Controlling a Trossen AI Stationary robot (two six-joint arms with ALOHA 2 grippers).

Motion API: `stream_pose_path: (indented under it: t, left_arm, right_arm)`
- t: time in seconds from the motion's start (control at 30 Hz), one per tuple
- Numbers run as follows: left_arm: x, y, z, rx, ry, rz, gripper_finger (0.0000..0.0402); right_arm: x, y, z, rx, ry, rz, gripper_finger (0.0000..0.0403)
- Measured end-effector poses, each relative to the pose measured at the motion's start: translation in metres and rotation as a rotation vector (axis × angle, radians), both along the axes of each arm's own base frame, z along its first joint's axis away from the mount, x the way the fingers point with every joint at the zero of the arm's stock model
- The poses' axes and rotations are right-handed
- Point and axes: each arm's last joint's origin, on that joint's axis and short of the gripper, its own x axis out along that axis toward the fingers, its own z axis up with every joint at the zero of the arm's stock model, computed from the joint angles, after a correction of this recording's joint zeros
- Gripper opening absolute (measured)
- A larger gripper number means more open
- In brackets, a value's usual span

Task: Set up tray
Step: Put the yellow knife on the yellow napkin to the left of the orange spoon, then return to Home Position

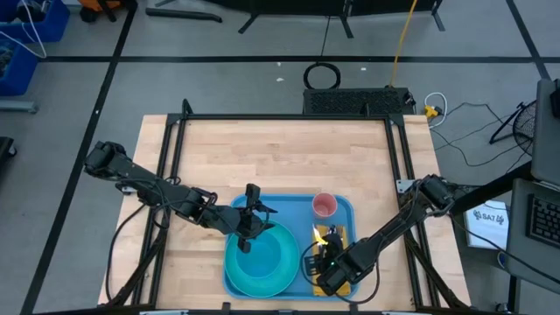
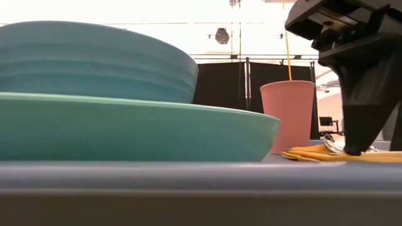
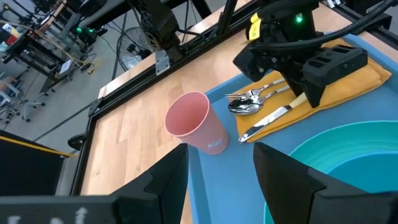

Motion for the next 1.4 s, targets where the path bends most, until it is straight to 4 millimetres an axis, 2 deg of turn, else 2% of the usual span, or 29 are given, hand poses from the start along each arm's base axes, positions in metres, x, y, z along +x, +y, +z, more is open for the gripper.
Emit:
stream_pose_path:
  t: [0.3, 0.43, 0.57, 0.77, 0.9, 1.03, 1.1, 1.17, 1.3, 1.4]
  left_arm:
    - [0.0, 0.0, 0.0, 0.001, 0.001, -0.001, 0.0186]
    - [-0.001, 0.0, 0.001, -0.008, 0.001, -0.011, 0.0186]
    - [-0.011, 0.001, 0.016, -0.081, -0.023, -0.092, 0.0186]
    - [-0.051, 0.017, 0.041, -0.2, -0.135, -0.136, 0.0186]
    - [-0.086, 0.035, 0.033, -0.275, -0.256, -0.088, 0.0186]
    - [-0.12, 0.052, 0.014, -0.412, -0.361, -0.007, 0.0186]
    - [-0.132, 0.057, 0.002, -0.486, -0.379, 0.012, 0.0186]
    - [-0.141, 0.062, -0.008, -0.529, -0.374, 0.025, 0.0186]
    - [-0.154, 0.068, -0.021, -0.572, -0.403, 0.042, 0.0186]
    - [-0.164, 0.073, -0.022, -0.585, -0.459, 0.063, 0.0186]
  right_arm:
    - [-0.004, -0.006, 0.029, -0.04, -0.099, 0.04, 0.0167]
    - [-0.006, -0.009, 0.042, -0.076, -0.137, 0.119, 0.0167]
    - [-0.01, -0.012, 0.072, -0.22, -0.287, 0.275, 0.0167]
    - [-0.026, -0.014, 0.14, -0.616, -0.552, 0.697, 0.0167]
    - [-0.055, -0.014, 0.185, -0.887, -0.667, 0.9, 0.0167]
    - [-0.093, -0.019, 0.214, -1.063, -0.703, 0.987, 0.0167]
    - [-0.113, -0.024, 0.218, -1.119, -0.714, 1.004, 0.0167]
    - [-0.133, -0.033, 0.214, -1.146, -0.725, 1.02, 0.0167]
    - [-0.17, -0.058, 0.176, -1.159, -0.749, 1.003, 0.0167]
    - [-0.19, -0.083, 0.146, -1.111, -0.823, 0.932, 0.0167]
